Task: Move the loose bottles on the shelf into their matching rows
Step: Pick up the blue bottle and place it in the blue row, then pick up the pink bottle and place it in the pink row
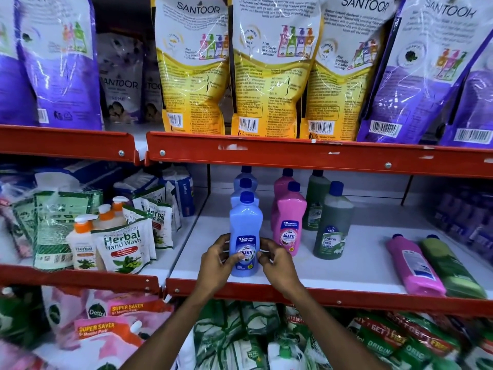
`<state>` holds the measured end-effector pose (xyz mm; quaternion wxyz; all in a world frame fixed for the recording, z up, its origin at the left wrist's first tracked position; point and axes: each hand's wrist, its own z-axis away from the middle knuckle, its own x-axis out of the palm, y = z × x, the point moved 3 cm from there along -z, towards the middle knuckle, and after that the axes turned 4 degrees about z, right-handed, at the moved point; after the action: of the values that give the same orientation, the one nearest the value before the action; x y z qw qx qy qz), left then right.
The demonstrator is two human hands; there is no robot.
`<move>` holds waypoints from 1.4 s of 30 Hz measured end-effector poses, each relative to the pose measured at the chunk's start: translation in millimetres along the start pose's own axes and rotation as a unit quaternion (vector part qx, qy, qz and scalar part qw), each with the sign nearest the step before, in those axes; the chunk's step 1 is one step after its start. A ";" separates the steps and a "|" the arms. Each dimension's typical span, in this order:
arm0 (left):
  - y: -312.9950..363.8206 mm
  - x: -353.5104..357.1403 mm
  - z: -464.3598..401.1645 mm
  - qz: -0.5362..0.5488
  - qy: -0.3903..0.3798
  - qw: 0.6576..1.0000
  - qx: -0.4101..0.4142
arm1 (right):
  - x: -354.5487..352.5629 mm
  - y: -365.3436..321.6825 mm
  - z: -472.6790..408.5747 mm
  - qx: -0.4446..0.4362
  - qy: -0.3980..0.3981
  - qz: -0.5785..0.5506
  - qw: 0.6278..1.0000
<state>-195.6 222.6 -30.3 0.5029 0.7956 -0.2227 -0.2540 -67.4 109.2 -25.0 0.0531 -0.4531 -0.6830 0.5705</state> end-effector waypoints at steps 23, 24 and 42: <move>73.1 43.6 69.8 -0.376 0.116 0.869 0.301 | -107.2 -4.3 55.5 -0.137 0.136 0.355 0.915; 80.6 61.9 69.3 -0.395 0.090 0.855 0.323 | -123.1 0.4 56.7 -0.131 0.146 0.396 0.897; 88.6 376.4 -6.1 -0.307 -0.251 0.918 0.017 | -335.2 126.0 92.0 0.133 0.046 0.513 0.847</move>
<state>90.0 -37.7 -15.0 0.3146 0.7432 -0.0909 -0.5835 144.4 -193.5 -11.9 -0.1558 -0.7535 -0.2672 0.5802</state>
